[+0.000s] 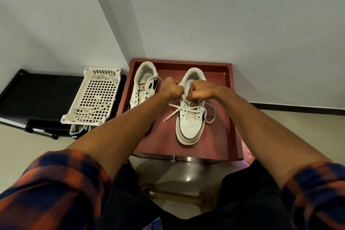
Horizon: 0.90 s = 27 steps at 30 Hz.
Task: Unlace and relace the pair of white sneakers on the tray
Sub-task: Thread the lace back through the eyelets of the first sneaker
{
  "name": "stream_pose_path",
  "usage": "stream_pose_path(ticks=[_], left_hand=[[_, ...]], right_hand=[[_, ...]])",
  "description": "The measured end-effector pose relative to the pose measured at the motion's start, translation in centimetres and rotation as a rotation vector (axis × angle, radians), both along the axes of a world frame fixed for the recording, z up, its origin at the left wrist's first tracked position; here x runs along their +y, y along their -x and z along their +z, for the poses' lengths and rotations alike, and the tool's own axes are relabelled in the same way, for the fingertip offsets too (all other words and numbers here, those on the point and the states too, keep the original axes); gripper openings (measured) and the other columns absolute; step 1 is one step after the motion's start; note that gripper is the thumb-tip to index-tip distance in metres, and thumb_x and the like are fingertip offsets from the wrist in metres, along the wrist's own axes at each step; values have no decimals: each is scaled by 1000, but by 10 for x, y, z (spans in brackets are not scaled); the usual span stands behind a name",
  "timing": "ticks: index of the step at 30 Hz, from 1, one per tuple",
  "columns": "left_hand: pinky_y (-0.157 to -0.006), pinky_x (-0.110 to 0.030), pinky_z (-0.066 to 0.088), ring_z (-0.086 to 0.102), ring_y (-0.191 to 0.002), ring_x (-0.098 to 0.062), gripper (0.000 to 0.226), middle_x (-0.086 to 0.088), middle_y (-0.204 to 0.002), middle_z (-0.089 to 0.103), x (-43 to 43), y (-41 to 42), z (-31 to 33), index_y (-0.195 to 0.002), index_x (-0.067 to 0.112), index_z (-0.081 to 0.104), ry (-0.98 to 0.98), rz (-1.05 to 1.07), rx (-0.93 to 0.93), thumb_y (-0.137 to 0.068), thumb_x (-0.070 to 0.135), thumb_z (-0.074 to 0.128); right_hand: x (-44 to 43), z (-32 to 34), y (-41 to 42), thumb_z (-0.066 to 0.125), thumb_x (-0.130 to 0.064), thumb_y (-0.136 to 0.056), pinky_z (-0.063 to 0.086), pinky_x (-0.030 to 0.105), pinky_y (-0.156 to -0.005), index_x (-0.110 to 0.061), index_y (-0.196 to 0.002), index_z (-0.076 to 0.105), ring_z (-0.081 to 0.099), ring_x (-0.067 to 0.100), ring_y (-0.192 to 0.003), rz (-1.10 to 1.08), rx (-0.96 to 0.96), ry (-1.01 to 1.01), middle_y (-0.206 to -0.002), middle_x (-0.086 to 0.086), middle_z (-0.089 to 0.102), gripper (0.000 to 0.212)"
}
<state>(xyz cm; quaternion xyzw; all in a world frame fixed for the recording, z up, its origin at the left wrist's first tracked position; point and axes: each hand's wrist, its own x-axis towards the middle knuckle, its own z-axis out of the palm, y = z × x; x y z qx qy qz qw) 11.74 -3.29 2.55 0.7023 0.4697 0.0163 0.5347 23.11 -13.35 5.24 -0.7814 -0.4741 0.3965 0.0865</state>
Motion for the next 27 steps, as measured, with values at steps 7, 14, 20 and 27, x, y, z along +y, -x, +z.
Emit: stream_pose_path(ticks=[7,14,20,27], left_hand=[[-59,-39,61,68,-53,-25,15,-18,-75,70,2,-1,-4,-92,-1,71,35,4,-6,-83,-7,61],[-56,-33,59,68,-52,-22,13,-14,-78,72,1,-2,-5,-90,4,72,24,35,5,-84,-3,63],[-51,-30,56,68,-52,-23,15,-16,-79,72,3,-2,-4,-92,2,73,37,23,16,-83,-5,62],[-67,-42,63,72,-65,-28,12,-18,-84,73,5,-1,-5,-91,0,72,70,20,-13,-83,-5,64]], right_hand=[[-1,-1,4,73,-12,-83,59,39,-78,3,-88,76,65,16,-73,80,-16,42,-89,17,75,16],[-8,7,-7,66,-7,-87,41,15,-52,-15,-57,66,54,-1,-47,-24,130,-3,-51,-11,63,32],[8,1,6,71,-18,-83,55,34,-75,-8,-81,75,68,23,-78,105,-35,111,-80,6,73,11],[-5,-2,1,72,-14,-82,42,30,-59,-6,-59,66,50,13,-55,27,0,6,-57,4,58,25]])
